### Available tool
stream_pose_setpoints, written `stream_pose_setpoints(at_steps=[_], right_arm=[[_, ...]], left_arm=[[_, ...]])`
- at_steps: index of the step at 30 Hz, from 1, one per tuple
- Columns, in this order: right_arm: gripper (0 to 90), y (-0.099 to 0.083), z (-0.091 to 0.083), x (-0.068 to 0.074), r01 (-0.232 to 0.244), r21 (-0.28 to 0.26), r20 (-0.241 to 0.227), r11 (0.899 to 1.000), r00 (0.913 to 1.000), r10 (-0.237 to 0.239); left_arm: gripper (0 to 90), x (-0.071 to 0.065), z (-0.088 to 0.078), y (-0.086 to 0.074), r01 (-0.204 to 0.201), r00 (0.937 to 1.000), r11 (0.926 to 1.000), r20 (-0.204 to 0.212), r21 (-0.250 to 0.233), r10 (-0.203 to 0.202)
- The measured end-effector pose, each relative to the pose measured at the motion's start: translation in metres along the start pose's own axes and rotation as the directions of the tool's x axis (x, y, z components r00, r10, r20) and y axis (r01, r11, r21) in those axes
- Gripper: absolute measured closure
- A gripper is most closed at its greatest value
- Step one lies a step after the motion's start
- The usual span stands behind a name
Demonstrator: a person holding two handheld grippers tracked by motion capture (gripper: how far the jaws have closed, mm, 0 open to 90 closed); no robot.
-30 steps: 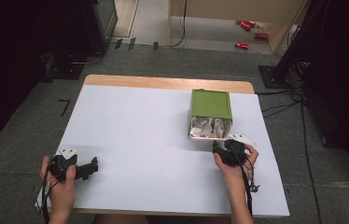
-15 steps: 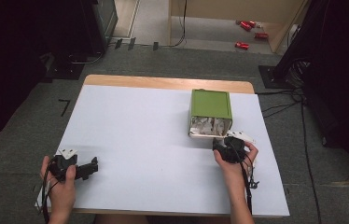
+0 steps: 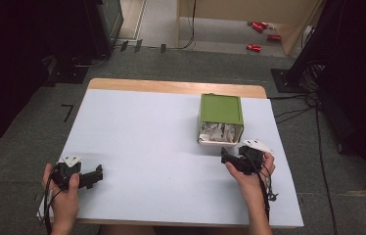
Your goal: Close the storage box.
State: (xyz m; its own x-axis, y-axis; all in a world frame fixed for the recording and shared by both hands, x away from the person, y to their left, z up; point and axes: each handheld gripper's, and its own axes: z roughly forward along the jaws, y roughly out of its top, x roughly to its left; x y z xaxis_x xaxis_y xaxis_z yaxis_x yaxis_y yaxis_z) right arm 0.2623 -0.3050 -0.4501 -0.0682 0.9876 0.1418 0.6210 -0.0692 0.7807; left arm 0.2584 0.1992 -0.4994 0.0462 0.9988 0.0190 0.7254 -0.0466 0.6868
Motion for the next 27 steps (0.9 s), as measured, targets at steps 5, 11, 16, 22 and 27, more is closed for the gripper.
stream_pose_setpoints(at_steps=[5, 11, 16, 22, 27], right_arm=[[13.5, -0.003, -0.011, -0.007, 0.01, -0.016, 0.008, 1.0, 0.9999, -0.01], [13.5, -0.01, -0.02, -0.02, 0.011, -0.018, 0.051, 1.0, 0.9987, -0.01], [13.7, -0.015, -0.027, -0.032, 0.003, -0.009, 0.06, 1.0, 0.9982, -0.003], [13.8, -0.02, -0.033, -0.044, -0.01, -0.008, 0.079, 1.0, 0.9968, 0.01], [13.8, -0.027, -0.036, -0.054, -0.015, 0.0, 0.091, 1.0, 0.9957, 0.015]], left_arm=[[0.0, 0.0, 0.0, 0.0, 0.0, 1.0, 1.0, 0.0, 0.0, 0.0], [0.0, 0.0, 0.0, 0.0, -0.001, 1.0, 1.0, 0.0, 0.0, 0.001], [0.0, 0.0, 0.0, 0.0, 0.0, 1.0, 1.0, 0.0, 0.0, 0.0], [0.0, 0.0, 0.0, 0.0, 0.0, 1.0, 1.0, 0.0, 0.0, 0.0], [0.0, 0.0, 0.0, 0.0, 0.0, 1.0, 1.0, 0.0, 0.0, 0.0]])
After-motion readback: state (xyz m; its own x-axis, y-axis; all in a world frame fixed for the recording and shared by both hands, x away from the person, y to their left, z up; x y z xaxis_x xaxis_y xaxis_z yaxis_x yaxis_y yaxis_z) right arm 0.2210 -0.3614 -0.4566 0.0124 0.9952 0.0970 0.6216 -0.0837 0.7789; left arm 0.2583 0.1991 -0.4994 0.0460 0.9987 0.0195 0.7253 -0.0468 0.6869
